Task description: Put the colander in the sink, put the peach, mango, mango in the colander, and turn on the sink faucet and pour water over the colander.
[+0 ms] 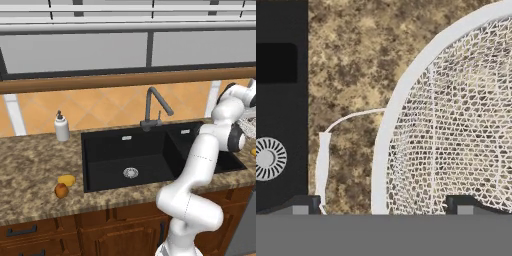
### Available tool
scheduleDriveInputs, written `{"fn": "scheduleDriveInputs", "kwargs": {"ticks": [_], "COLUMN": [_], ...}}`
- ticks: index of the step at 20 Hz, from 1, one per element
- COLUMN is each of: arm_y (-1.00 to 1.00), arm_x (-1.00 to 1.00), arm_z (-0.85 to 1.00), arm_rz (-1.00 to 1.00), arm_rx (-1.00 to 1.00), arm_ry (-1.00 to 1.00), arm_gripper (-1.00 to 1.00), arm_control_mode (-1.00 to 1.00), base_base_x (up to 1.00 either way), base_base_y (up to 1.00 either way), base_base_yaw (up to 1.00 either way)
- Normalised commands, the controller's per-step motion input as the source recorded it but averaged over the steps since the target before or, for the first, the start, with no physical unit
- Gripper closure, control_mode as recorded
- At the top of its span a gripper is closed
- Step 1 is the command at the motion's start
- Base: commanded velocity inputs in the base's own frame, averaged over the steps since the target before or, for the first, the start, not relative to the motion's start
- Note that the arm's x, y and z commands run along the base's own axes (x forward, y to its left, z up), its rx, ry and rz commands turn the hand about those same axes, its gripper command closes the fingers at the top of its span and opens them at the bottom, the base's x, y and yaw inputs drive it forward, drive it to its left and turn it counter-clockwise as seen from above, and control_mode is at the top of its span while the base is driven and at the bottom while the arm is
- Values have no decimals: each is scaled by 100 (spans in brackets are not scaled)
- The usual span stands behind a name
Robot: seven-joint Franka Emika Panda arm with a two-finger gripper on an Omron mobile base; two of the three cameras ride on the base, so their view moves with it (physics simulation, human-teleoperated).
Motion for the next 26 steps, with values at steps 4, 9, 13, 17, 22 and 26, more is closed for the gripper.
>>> {"fn": "scheduleDriveInputs", "kwargs": {"ticks": [4, 9, 13, 17, 22, 26], "arm_y": [4, 18, 14, 11, 24, 8], "arm_x": [-1, -4, -15, -7, -7, 0], "arm_z": [-12, -13, -9, -7, -9, -6], "arm_rz": [0, 0, 0, 0, 0, 1], "arm_rx": [0, -2, -2, -2, -6, -2], "arm_ry": [1, 1, 0, 6, 7, 2], "arm_gripper": [-100, -100, -100, -100, -100, -100], "arm_control_mode": [-100, -100, -100, -100, -100, -100], "base_base_x": [0, 0, 0, 0, 0, 0], "base_base_y": [0, 0, 0, 0, 0, 0], "base_base_yaw": [0, 0, 0, 0, 0, 0]}}
